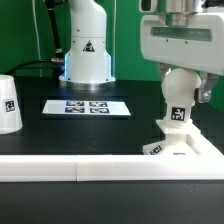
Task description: Assemble lamp
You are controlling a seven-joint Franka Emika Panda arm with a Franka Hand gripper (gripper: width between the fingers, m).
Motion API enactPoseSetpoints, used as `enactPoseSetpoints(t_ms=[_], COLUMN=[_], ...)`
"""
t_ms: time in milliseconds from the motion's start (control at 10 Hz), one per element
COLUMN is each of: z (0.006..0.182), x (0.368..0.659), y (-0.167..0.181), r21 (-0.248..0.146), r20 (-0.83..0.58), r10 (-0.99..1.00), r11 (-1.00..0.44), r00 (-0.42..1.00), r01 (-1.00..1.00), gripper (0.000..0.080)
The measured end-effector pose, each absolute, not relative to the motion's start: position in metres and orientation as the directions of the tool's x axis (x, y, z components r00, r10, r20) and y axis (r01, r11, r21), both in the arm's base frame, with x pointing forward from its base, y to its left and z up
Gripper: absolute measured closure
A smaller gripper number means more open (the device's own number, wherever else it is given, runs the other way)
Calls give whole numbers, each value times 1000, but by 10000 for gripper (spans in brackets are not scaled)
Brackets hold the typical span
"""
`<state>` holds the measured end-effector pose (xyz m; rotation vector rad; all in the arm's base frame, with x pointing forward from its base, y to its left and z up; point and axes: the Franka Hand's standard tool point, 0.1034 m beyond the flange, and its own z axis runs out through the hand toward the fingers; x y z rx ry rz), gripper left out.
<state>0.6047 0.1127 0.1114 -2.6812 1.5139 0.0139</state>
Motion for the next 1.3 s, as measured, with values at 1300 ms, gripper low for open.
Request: enactPoseSetpoints(t_ms=[1300], z=[112], x=[602], y=[106], r21=[-26], r20=[89], r10=[270], r11=[-962], r00=[959], r01=[273], gripper=[101])
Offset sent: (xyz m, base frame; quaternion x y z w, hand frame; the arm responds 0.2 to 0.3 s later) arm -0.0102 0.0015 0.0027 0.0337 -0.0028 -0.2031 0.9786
